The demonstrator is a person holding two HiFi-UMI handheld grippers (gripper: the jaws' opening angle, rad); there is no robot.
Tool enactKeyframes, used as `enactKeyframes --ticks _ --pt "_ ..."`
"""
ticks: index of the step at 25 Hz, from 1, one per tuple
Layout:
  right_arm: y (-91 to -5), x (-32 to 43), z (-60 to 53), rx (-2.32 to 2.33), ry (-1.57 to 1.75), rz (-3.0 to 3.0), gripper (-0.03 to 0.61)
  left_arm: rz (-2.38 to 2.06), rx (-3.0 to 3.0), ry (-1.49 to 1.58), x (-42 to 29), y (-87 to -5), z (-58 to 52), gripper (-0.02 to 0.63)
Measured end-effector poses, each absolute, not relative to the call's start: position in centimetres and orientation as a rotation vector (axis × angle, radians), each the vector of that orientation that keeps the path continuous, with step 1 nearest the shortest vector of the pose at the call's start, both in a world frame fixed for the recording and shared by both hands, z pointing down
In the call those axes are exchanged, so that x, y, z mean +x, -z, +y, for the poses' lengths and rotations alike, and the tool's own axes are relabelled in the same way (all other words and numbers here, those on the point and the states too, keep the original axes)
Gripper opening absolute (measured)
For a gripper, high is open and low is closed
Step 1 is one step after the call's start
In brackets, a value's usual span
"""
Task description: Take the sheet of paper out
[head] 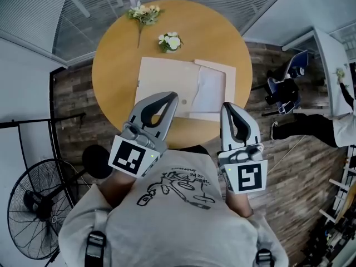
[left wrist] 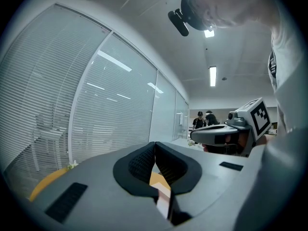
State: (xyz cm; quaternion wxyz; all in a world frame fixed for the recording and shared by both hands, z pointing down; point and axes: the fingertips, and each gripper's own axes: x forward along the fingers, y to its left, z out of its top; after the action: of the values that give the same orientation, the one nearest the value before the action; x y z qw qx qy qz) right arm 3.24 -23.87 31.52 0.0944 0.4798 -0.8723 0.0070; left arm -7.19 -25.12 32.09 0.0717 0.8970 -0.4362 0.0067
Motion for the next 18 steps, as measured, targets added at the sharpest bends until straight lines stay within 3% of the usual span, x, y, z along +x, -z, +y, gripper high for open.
enactKeyframes --ticks 18 --pt "-30.8 7.8 -24.4 1.39 0.018 -2.608 0.008 -1.332 2.637 -0.064 -3.4 -34.3 -26.0 0.023"
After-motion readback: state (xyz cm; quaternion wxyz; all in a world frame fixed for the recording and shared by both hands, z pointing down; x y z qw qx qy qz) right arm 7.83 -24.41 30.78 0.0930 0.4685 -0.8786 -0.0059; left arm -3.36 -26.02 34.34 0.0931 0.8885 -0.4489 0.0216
